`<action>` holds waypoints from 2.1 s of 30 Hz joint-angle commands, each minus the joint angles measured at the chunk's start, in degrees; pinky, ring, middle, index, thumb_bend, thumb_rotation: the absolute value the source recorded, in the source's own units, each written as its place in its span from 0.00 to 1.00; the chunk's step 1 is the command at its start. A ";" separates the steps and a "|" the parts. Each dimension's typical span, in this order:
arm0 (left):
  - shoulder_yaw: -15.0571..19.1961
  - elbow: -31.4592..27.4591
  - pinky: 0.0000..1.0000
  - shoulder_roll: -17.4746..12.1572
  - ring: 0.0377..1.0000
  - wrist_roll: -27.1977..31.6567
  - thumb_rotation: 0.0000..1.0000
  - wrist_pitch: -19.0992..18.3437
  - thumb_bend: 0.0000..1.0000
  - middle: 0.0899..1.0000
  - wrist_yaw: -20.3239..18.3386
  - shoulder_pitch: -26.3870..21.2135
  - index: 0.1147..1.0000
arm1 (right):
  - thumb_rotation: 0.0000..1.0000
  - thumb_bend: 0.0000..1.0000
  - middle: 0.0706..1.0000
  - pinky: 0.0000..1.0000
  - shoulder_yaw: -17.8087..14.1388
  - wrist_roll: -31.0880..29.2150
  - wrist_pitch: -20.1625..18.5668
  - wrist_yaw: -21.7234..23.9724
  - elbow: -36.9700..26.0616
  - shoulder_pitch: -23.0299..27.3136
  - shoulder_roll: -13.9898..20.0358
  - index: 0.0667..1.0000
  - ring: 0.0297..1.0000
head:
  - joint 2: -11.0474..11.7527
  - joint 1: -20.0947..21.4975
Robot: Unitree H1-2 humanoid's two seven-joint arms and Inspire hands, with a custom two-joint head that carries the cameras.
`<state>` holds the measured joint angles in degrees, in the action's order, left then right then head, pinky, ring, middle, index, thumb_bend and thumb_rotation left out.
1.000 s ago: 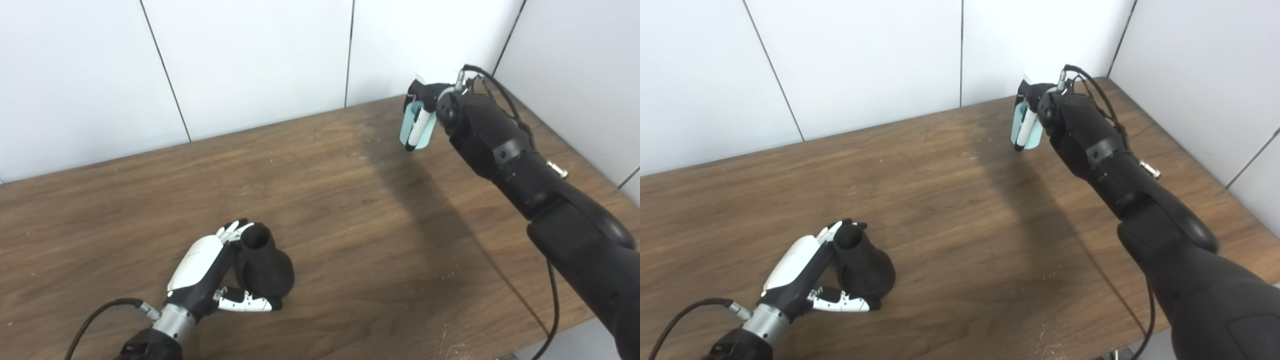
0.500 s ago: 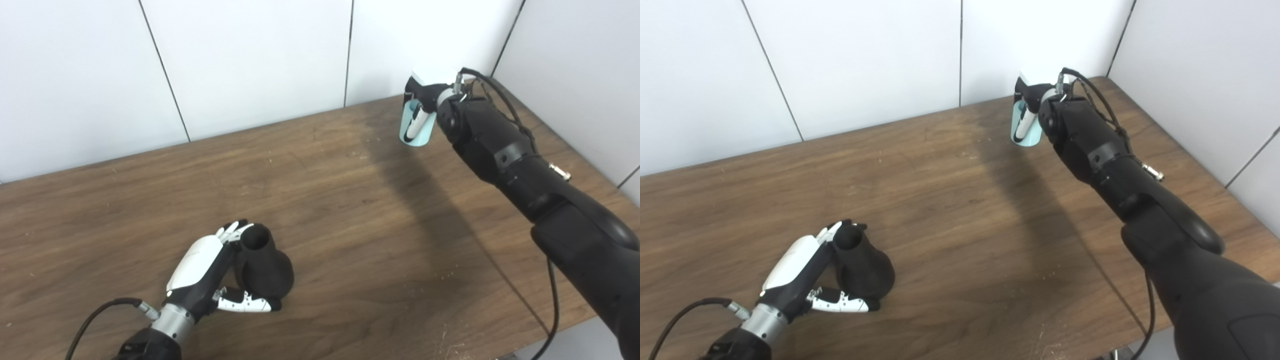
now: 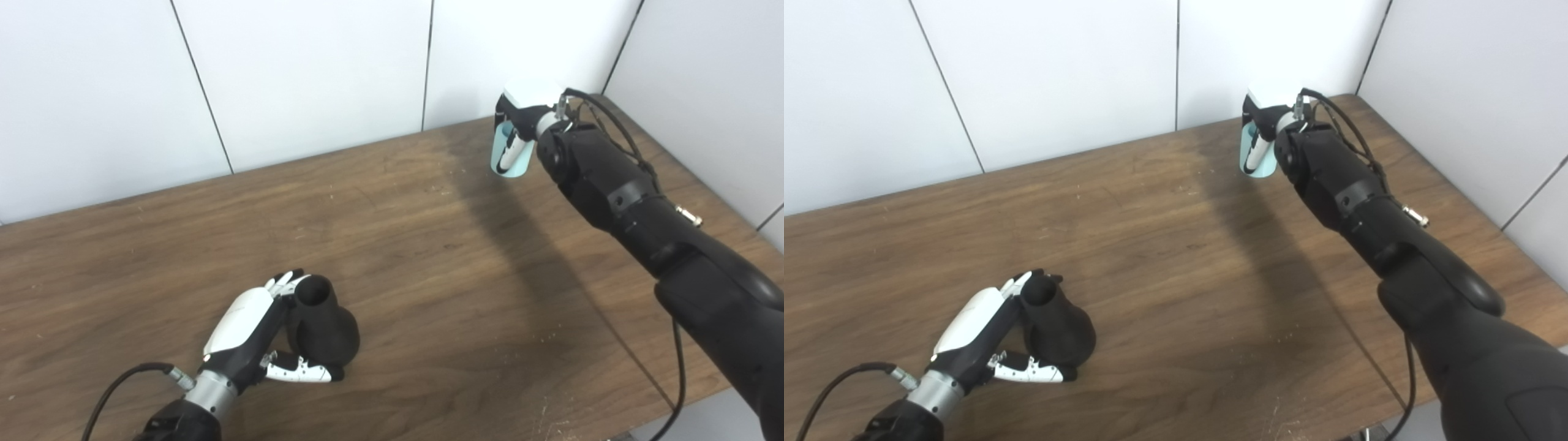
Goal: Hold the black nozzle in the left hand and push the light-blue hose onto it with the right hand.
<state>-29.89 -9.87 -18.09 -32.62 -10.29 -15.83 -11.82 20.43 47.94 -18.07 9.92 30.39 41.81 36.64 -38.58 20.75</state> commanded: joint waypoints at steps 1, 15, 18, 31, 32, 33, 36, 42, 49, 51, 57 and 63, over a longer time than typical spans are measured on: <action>-1.55 4.52 1.00 -3.66 1.00 -2.68 0.05 -4.96 0.52 0.89 -5.91 4.18 0.42 | 0.00 0.50 0.46 0.32 -1.94 -0.62 -0.44 -0.52 -3.80 2.33 1.67 0.42 0.40 | -0.12 -0.07; -2.63 4.52 1.00 -1.83 1.00 -4.09 0.05 -6.29 0.52 0.89 -5.79 4.02 0.42 | 0.00 0.50 0.49 0.30 -5.05 -4.54 -3.50 10.62 -26.79 0.90 0.20 0.42 0.41 | -0.62 -4.65; -2.97 4.66 1.00 -1.35 1.00 -4.20 0.05 -6.56 0.52 0.89 -5.77 4.11 0.41 | 0.00 0.50 0.49 0.31 -5.10 -5.47 -3.29 12.88 -29.85 0.89 0.06 0.44 0.41 | -0.07 -7.29; -4.30 5.95 1.00 1.47 1.00 -6.13 0.05 -8.55 0.52 0.89 -5.54 3.47 0.41 | 0.00 0.50 0.47 0.31 -1.50 -5.64 -0.67 22.30 -43.42 1.84 -2.04 0.41 0.41 | -0.26 -15.29; -4.37 6.00 1.00 1.64 1.00 -6.24 0.05 -8.72 0.52 0.89 -5.56 3.41 0.41 | 0.00 0.50 0.47 0.31 -1.49 -5.69 -0.45 22.88 -44.15 1.94 -2.18 0.41 0.41 | -0.23 -15.40; -4.45 6.03 1.00 1.87 1.00 -6.37 0.05 -8.97 0.52 0.89 -5.55 3.38 0.41 | 0.00 0.50 0.47 0.31 -1.47 -6.01 -0.08 23.53 -45.17 2.09 -2.43 0.41 0.41 | -0.30 -15.81; -4.70 6.10 1.00 2.43 1.00 -6.74 0.05 -9.65 0.52 0.89 -5.71 3.33 0.41 | 0.00 0.50 0.46 0.31 -1.69 -6.74 1.19 24.97 -47.27 2.17 -3.23 0.43 0.41 | -0.30 -16.54; -4.91 5.97 1.00 3.10 1.00 -7.01 0.05 -10.54 0.52 0.89 -5.90 3.23 0.41 | 0.00 0.50 0.46 0.31 -1.95 -7.67 2.16 27.27 -50.75 1.57 -3.98 0.44 0.42 | -0.60 -18.61; -4.98 6.14 1.00 3.82 1.00 -7.73 0.05 -10.92 0.52 0.89 -5.59 3.14 0.41 | 0.00 0.50 0.47 0.30 -1.58 -7.75 0.84 30.94 -56.56 1.43 -5.72 0.44 0.41 | -1.21 -20.46; -5.05 6.07 1.00 3.94 1.00 -7.99 0.05 -11.08 0.52 0.89 -5.65 3.14 0.41 | 0.00 0.50 0.47 0.30 -1.75 -7.76 0.60 31.99 -57.88 1.50 -6.25 0.44 0.41 | -1.39 -20.75; -5.45 5.62 1.00 4.03 1.00 -8.71 0.05 -11.62 0.52 0.89 -6.16 2.74 0.41 | 0.00 0.50 0.46 0.30 -3.22 -10.00 0.55 33.82 -60.67 1.19 -7.18 0.43 0.41 | -2.01 -21.64; -5.96 6.19 1.00 4.14 1.00 -8.82 0.05 -11.87 0.52 0.89 -5.82 2.48 0.41 | 0.00 0.50 0.46 0.30 -3.84 -11.29 0.76 34.40 -62.02 -0.22 -7.16 0.42 0.41 | -1.74 -21.63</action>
<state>-32.41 -9.90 -12.89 -38.31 -17.29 -15.84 -12.90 17.91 37.04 -17.54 44.55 -29.49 40.12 29.03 -40.25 -0.88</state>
